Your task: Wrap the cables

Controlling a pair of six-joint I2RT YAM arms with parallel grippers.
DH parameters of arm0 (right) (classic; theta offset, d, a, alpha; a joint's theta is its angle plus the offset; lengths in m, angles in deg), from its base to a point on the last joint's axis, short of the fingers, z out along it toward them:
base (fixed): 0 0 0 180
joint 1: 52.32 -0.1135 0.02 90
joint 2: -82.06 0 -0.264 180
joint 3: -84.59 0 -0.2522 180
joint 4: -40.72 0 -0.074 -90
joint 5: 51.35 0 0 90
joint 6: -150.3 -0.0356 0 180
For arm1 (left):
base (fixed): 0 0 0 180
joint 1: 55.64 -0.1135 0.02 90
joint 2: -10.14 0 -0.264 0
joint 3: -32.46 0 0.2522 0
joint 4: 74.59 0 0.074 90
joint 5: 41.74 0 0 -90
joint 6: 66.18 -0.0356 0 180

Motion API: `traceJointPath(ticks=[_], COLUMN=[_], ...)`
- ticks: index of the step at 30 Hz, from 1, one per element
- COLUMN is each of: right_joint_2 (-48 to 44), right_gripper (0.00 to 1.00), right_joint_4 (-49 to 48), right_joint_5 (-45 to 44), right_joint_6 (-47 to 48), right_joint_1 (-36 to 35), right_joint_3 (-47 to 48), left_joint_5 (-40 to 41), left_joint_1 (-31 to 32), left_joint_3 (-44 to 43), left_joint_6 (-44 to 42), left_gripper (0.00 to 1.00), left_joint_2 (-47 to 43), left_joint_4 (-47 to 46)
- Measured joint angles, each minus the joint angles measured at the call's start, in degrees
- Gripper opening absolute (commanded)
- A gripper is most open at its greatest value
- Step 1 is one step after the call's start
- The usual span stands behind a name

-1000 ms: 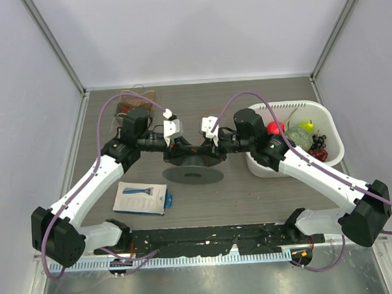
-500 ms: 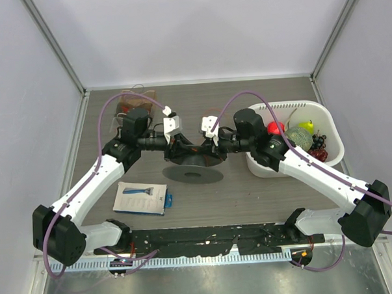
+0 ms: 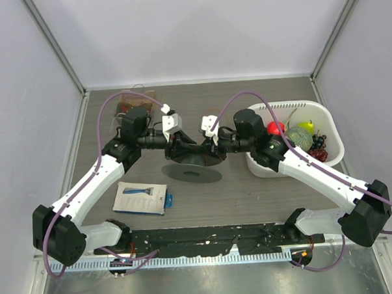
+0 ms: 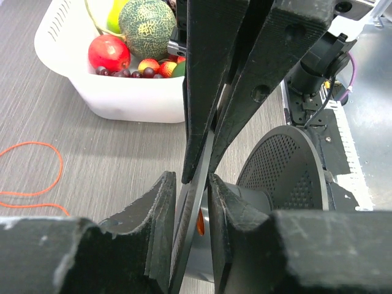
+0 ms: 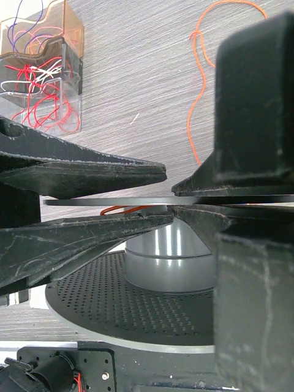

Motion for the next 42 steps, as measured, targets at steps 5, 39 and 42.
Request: traceJointPath(ticks=[5,39,42], right_joint_2=[0.0,0.0,0.0], right_gripper=[0.01,0.01,0.01], right_joint_4=[0.0,0.5,0.1], right_joint_5=[0.0,1.2,1.2], right_joint_6=[0.0,1.2,1.4], right_joint_1=[0.0,-0.5,-0.5], right_joint_3=[-0.1,-1.0,-1.0], left_joint_5=[-0.5,-3.2,-3.0], left_joint_1=[0.0,0.4,0.3], left_joint_3=[0.5,-0.5,-1.1], left_joint_6=[0.3,-15.5,-16.0], left_gripper=[0.29,0.16,0.18], left_joint_2=[0.0,0.0,0.0], left_joint_4=[-1.2,9.4,10.3])
